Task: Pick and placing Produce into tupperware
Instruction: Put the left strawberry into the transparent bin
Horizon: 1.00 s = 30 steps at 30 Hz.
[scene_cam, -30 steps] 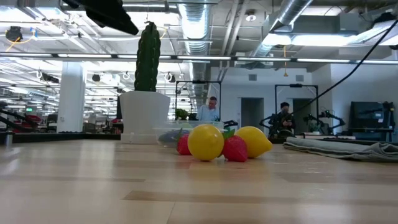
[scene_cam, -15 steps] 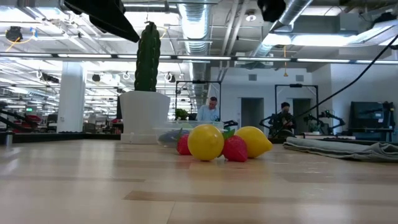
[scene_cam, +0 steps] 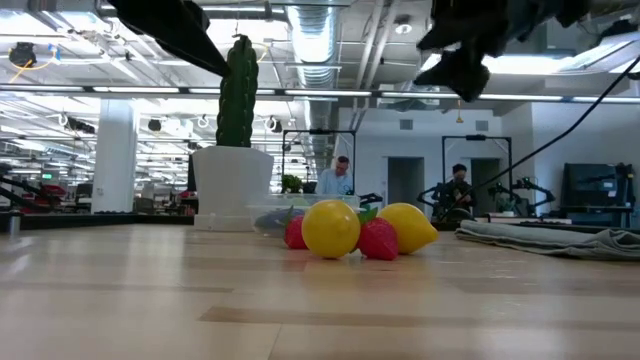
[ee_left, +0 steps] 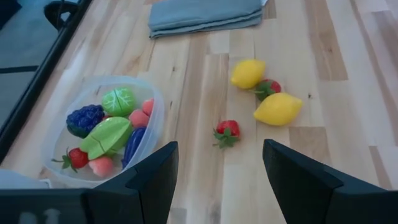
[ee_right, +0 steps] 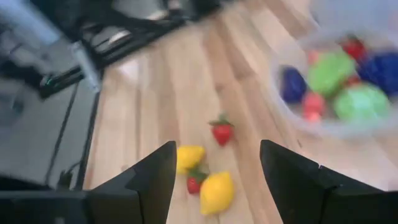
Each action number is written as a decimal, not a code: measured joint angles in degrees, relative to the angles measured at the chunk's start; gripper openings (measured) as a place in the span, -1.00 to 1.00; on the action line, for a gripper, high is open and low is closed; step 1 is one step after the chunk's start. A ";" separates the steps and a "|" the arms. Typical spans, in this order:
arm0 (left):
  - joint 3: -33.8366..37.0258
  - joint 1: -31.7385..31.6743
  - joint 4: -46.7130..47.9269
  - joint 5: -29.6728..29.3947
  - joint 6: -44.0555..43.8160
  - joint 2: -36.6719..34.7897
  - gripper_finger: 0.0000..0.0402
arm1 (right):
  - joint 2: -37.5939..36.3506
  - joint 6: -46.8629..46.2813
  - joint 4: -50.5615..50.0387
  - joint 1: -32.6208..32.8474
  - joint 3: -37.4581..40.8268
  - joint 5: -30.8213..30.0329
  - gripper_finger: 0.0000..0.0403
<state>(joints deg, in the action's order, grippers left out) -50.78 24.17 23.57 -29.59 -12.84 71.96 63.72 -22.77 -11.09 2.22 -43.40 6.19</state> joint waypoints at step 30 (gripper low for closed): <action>-3.60 -12.28 -12.27 21.21 24.10 19.91 0.13 | -0.48 8.01 40.07 1.03 18.20 9.23 0.26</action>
<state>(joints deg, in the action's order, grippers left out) -54.38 11.89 11.30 -8.38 11.26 91.87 63.24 -14.75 28.99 3.25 -25.20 15.42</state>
